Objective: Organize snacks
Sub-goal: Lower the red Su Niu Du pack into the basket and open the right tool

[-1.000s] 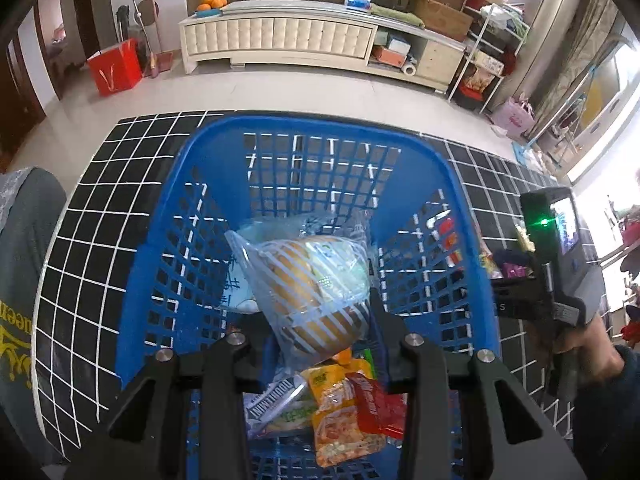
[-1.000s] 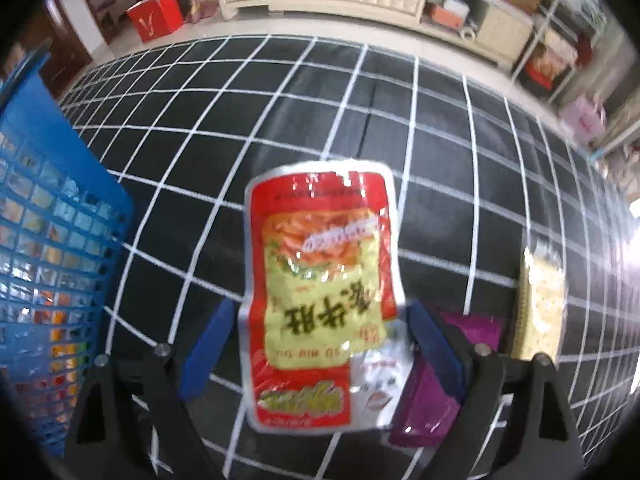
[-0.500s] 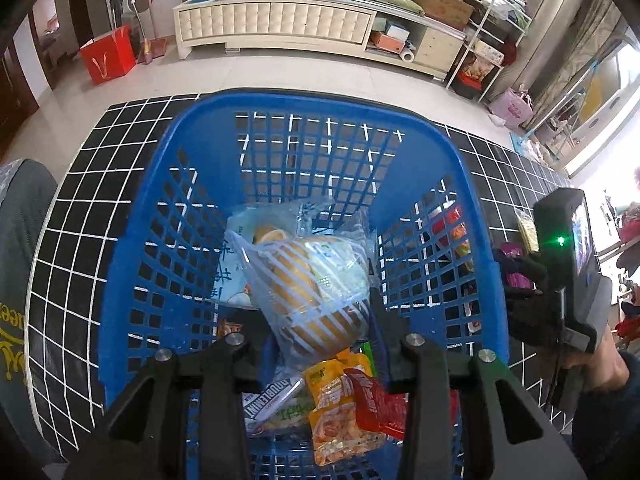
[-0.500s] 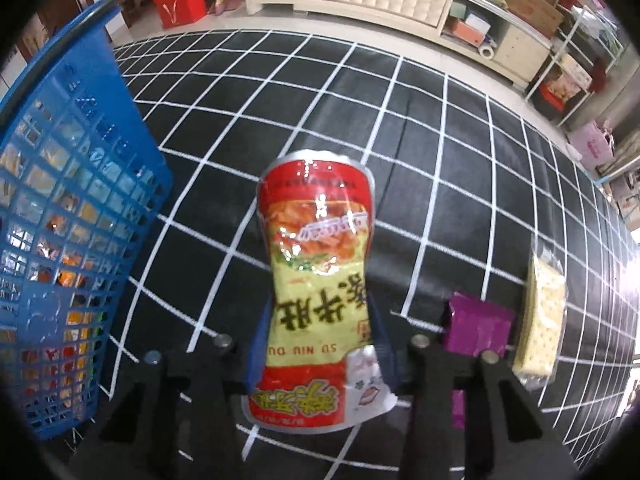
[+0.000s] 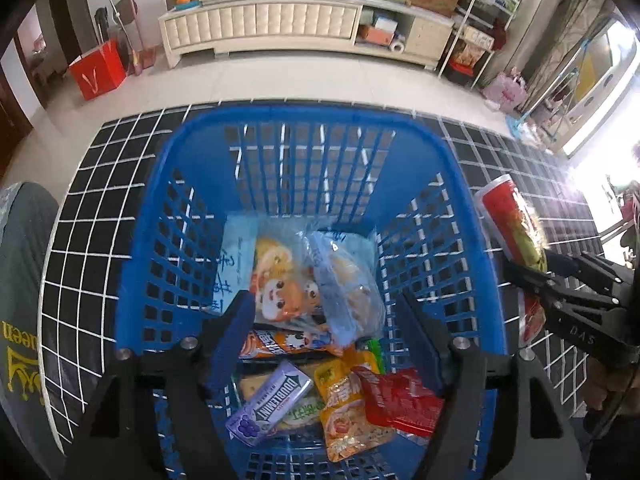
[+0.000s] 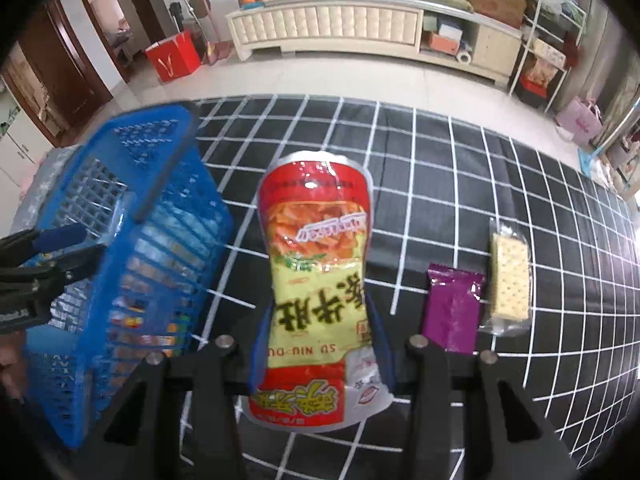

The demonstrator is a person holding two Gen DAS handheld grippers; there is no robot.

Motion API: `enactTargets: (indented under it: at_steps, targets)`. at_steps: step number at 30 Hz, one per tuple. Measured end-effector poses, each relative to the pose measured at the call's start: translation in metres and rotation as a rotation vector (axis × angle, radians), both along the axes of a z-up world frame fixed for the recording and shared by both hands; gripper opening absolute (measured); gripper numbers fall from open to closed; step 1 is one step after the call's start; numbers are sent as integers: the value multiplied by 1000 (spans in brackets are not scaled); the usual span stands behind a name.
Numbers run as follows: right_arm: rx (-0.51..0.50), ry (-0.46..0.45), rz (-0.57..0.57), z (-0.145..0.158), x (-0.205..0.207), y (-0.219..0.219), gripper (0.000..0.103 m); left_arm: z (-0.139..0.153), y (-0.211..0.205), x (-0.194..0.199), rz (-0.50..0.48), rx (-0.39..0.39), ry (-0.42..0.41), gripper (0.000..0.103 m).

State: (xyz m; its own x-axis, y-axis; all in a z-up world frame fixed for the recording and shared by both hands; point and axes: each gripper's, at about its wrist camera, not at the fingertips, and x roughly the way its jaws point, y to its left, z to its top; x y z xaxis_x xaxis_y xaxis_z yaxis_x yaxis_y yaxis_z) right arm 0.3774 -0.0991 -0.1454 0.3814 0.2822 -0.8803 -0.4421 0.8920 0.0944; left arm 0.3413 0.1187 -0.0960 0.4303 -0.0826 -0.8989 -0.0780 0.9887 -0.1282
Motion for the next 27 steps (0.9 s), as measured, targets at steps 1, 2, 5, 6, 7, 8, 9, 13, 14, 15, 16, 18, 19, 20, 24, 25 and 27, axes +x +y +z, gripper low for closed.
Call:
enactTargets:
  at_steps: [1, 2, 5, 6, 7, 8, 9, 13, 14, 15, 16, 18, 19, 20, 24, 25, 27]
  targets:
    - [9, -7, 1, 6, -4, 1, 48, 5, 1, -3, 2, -12, -4, 72]
    - [21, -14, 2, 13, -8, 3, 48, 9, 2, -6, 2, -16, -9, 72]
    - [47, -41, 3, 34, -19, 6, 48, 25, 7, -19, 5, -10, -42, 72]
    - [53, -52, 6, 40, -22, 7, 49, 30, 9, -24, 5, -8, -53, 72]
    - [59, -61, 11, 47, -26, 10, 49, 36, 12, -29, 7, -5, -64, 72]
    - [65, -72, 14, 55, -31, 13, 49, 42, 16, -34, 11, -5, -76, 72]
    - [68, -78, 16, 58, -32, 15, 49, 49, 20, -40, 18, -9, -89, 72]
    - [86, -106, 37, 82, -53, 32, 49, 67, 39, -63, 50, -16, -123, 72]
    - [84, -114, 45, 87, -59, 38, 49, 70, 44, -68, 57, -17, -129, 72]
    - [83, -118, 49, 90, -59, 39, 49, 74, 48, -73, 63, -17, -135, 72]
    - [81, -125, 55, 94, -66, 42, 49, 77, 52, -77, 70, -18, -141, 72]
    - [78, -133, 67, 100, -72, 51, 49, 82, 64, -89, 82, -22, -157, 72]
    - [81, -134, 70, 102, -75, 55, 49, 84, 68, -92, 87, -23, -162, 72]
    - [85, -133, 76, 104, -78, 60, 49, 87, 72, -97, 92, -24, -168, 72]
    - [82, -128, 86, 105, -83, 76, 49, 89, 90, -112, 108, -30, -182, 72]
    - [80, -127, 88, 104, -84, 81, 49, 89, 95, -115, 111, -33, -184, 72]
    - [75, -118, 93, 102, -84, 91, 49, 87, 99, -118, 115, -37, -186, 72]
